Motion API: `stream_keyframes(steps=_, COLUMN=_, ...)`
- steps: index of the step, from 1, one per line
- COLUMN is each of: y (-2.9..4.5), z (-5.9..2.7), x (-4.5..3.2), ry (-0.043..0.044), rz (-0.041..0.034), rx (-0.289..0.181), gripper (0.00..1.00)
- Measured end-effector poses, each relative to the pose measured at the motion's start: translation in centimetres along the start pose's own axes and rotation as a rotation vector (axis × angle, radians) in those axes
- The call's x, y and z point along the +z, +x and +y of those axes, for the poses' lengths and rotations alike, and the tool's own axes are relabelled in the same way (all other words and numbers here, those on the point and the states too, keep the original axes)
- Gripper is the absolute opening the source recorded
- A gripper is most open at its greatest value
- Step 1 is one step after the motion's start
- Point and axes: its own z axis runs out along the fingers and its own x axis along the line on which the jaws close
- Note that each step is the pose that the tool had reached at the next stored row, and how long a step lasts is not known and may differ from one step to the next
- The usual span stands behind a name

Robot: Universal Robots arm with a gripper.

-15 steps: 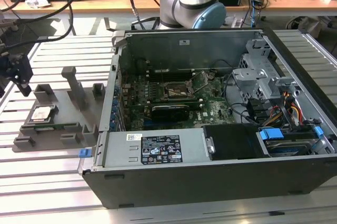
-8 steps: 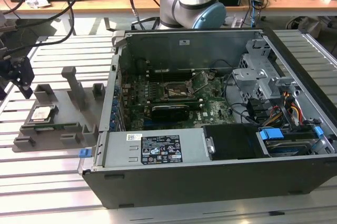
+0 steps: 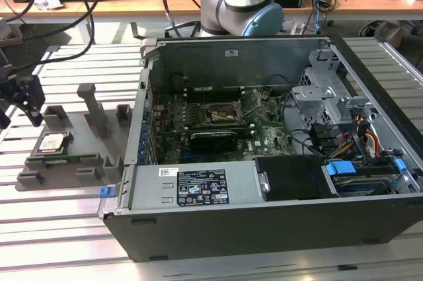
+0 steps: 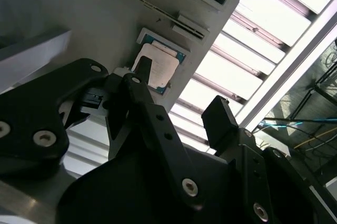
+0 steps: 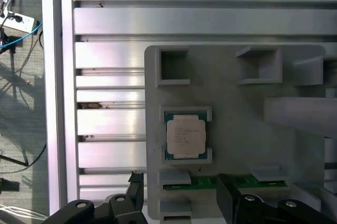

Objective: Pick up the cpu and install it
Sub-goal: 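Pick up the cpu and move it towards the insertion slot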

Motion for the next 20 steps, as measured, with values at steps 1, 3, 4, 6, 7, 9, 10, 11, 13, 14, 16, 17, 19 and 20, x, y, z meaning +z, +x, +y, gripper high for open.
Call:
stream_keyframes(steps=1, y=0.00, z=0.00, x=0.06, ry=0.0000, rz=0.0000, rx=0.000, gripper=0.66)
stream_keyframes(steps=3, y=0.01, z=0.01, x=0.25, ry=0.0000, rz=0.0001, rx=0.000, gripper=0.66)
stream_keyframes(steps=4, y=0.01, z=0.01, x=0.33, ry=0.0000, rz=0.0000, rx=0.000, gripper=0.66)
stream_keyframes(steps=6, y=0.02, z=0.02, x=0.52, ry=0.0000, rz=0.0000, rx=0.000, gripper=0.66)
stream_keyframes(steps=7, y=0.02, z=0.03, x=0.67, ry=0.0000, rz=0.0001, rx=0.000, gripper=0.66)
stream_keyframes(steps=9, y=0.02, z=0.03, x=0.79, ry=0.0000, rz=0.0000, rx=0.000, gripper=0.66)
stream_keyframes(steps=10, y=0.03, z=0.03, x=0.88, ry=0.0000, rz=0.0000, rx=0.000, gripper=0.66)
stream_keyframes(steps=11, y=0.03, z=0.04, x=0.93, ry=0.0000, rz=0.0000, rx=0.000, gripper=0.66)
stream_keyframes(steps=13, y=0.03, z=0.04, x=1.06, ry=0.0001, rz=0.0001, rx=0.000, gripper=0.66)
stream_keyframes(steps=14, y=0.03, z=0.05, x=1.13, ry=0.0000, rz=0.0001, rx=0.000, gripper=0.66)
stream_keyframes(steps=16, y=0.04, z=0.05, x=1.26, ry=0.0000, rz=0.0000, rx=0.000, gripper=0.66)
stream_keyframes(steps=17, y=0.04, z=0.05, x=1.32, ry=0.0000, rz=0.0000, rx=0.000, gripper=0.66)
stream_keyframes(steps=19, y=0.04, z=0.06, x=1.42, ry=0.0001, rz=0.0001, rx=0.000, gripper=0.66)
stream_keyframes(steps=20, y=0.04, z=0.06, x=1.49, ry=0.0000, rz=0.0001, rx=0.000, gripper=0.66)
